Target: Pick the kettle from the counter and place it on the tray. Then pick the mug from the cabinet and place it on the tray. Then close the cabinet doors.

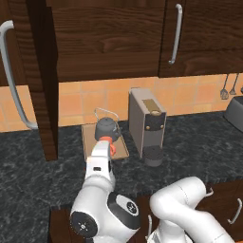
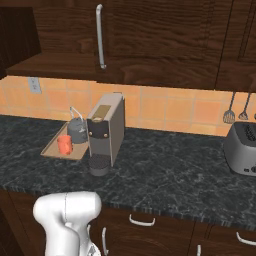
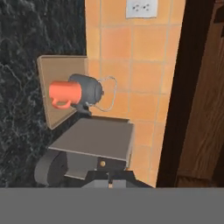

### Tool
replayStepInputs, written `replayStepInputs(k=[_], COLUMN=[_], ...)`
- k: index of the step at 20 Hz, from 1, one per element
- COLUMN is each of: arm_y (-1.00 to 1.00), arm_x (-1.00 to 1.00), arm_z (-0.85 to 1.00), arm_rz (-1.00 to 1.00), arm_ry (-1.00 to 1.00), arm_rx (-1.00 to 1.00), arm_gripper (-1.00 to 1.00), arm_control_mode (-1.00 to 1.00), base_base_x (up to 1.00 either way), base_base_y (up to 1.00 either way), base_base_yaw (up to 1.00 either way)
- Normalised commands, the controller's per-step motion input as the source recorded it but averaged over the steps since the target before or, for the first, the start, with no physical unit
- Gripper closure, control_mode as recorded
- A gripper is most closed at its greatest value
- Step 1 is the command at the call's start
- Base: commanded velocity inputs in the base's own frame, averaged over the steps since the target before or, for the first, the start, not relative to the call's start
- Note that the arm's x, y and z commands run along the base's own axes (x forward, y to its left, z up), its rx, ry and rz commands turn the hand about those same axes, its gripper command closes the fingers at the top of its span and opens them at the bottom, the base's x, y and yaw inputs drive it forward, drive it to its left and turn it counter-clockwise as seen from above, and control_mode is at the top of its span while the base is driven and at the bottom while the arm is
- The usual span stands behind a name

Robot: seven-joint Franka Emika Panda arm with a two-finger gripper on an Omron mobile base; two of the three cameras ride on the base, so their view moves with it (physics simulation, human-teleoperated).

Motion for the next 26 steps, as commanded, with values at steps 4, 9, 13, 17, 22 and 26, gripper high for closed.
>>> replayStepInputs(k=[4, 9, 13, 17, 22, 26], arm_y=[0.82, 0.87, 0.7, 0.42, 0.26, 0.02], arm_x=[0.29, 0.16, 0.05, 0.06, 0.21, 0.45], arm_z=[0.13, 0.1, 0.11, 0.45, 0.42, 0.13], arm_rz=[-0.23, -0.23, -0.2, -0.04, 0.04, 0.2], arm_ry=[-0.02, 0.0, 0.0, -0.08, -0.05, -0.05], arm_rx=[-0.33, -0.35, -0.32, -0.25, -0.3, -0.27], arm_gripper=[1.0, 1.0, 1.0, 1.0, 1.0, 1.0], arm_control_mode=[-1.0, -1.0, -1.0, -1.0, -1.0, -1.0], base_base_x=[0.0, 0.0, 0.0, 0.0, 0.0, 0.0], base_base_y=[0.0, 0.0, 0.0, 0.0, 0.0, 0.0], base_base_yaw=[0.0, 0.0, 0.0, 0.0, 0.0, 0.0])
